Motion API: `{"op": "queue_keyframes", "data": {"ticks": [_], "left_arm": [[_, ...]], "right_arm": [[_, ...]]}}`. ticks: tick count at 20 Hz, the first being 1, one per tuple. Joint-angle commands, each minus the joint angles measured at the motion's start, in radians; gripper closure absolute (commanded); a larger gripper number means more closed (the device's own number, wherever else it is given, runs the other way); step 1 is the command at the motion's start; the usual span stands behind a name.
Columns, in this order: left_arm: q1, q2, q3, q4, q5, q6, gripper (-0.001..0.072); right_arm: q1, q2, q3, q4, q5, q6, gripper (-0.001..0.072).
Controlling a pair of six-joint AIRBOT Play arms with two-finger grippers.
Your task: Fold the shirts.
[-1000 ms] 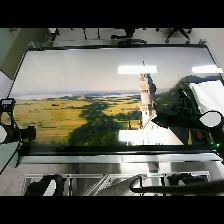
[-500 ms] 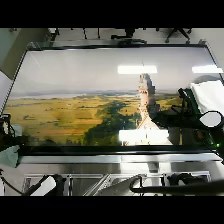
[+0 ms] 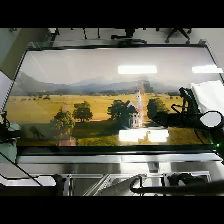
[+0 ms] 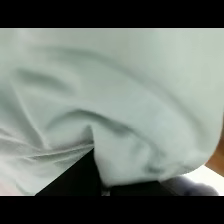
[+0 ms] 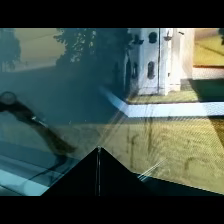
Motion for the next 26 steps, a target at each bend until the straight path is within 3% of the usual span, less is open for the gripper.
{"op": "queue_keyframes", "data": {"ticks": [1,10,14,19,20,21,22,25,26], "left_arm": [[-0.058,-0.045,0.144,-0.043,-0.145,0.014,0.0695],[-0.581,0.309,0.520,-0.714,-0.229,0.114,0.0696],[-0.830,0.340,0.468,-0.764,-0.189,0.109,0.0695],[-1.044,0.226,0.328,-0.764,-0.017,0.030,0.0688],[-1.060,0.195,0.327,-0.764,-0.010,0.016,0.0602],[-1.065,0.166,0.337,-0.765,-0.016,0.010,0.0258],[-1.059,0.140,0.367,-0.763,-0.040,-0.014,0.0084],[-0.971,0.115,0.509,-0.762,-0.164,-0.017,0.0108],[-0.923,0.124,0.543,-0.762,-0.201,-0.018,0.0108]], "right_arm": [[0.001,0.001,0.000,0.000,-0.002,0.000,0.0689],[0.001,0.001,0.000,0.000,-0.002,0.000,0.0689],[0.001,0.000,0.000,0.000,-0.002,0.000,0.0689],[0.001,0.000,0.000,0.005,-0.002,0.001,0.0689],[0.001,0.000,0.000,0.004,0.000,0.001,0.0689],[0.001,-0.001,0.000,0.005,-0.001,0.001,0.0689],[0.000,-0.001,0.000,0.008,-0.005,0.000,0.0688],[-0.002,-0.005,0.020,0.007,-0.082,-0.005,0.0679],[-0.002,-0.019,0.037,0.007,-0.096,-0.016,0.0568]]}}
